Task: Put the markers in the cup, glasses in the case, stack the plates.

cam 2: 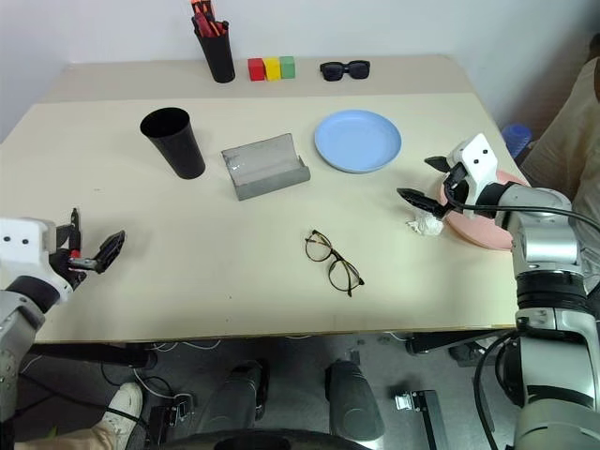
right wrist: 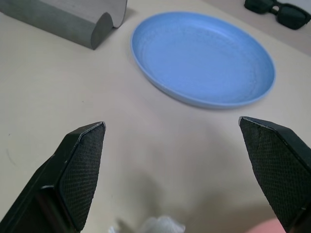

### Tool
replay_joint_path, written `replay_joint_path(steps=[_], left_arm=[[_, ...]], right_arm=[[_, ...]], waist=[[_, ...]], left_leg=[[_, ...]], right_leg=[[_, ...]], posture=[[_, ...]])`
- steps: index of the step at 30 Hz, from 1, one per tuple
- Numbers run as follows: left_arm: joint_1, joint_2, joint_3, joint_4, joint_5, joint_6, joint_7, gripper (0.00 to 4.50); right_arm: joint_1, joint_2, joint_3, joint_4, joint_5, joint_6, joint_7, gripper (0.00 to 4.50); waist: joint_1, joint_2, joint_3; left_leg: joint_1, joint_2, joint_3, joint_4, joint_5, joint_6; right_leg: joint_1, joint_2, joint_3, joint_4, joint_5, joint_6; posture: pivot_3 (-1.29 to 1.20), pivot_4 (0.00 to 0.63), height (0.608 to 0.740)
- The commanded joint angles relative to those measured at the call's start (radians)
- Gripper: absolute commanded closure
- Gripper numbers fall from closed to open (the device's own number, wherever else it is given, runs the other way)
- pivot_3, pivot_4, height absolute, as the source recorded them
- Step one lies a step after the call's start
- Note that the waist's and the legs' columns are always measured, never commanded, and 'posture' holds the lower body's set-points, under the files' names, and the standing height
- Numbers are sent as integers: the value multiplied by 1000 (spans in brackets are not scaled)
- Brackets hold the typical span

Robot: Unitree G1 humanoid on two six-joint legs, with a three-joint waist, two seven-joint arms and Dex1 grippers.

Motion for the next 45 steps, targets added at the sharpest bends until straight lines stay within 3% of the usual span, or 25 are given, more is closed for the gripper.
replay_joint_path(steps=[1, 14, 22, 34, 45], left_arm=[[33, 12, 91, -28, -16, -14, -9, 44], [29, 28, 117, -18, -18, -9, 4, 44], [-15, 27, 89, -3, -2, 67, 81, 44], [-406, -7, 69, 232, 42, 440, 376, 44], [-669, -3, -18, 567, 166, 550, 502, 44]], right_arm=[[8, -50, -49, -20, 21, -3, 13, 0], [-6, -24, -22, -39, 8, -16, -2, 0], [-5, 89, 40, -198, 19, 22, -39, 0], [117, 293, 185, -630, 62, 202, -165, 0], [227, 340, 250, -779, 69, 268, -228, 0]], waist=[[0, 0, 0], [0, 0, 0], [0, 0, 0], [1, -1, 0], [5, -3, -2]], left_leg=[[0, 0, 0, 0, 0, 0], [0, 0, 0, 1, 0, 0], [0, 0, 0, 1, 0, 0], [0, 0, -2, 1, 0, 0], [0, -1, -3, 2, 0, -1]], right_leg=[[0, 0, 0, 0, 0, 0], [1, 0, 0, 0, 0, -1], [1, 0, 0, 0, 0, 0], [1, 1, -2, 1, 1, 1], [-1, 1, -3, 6, 1, 1]], posture=[[0, 150, 740], [0, 150, 740], [0, 150, 740], [0, 150, 740], [0, 150, 740]])
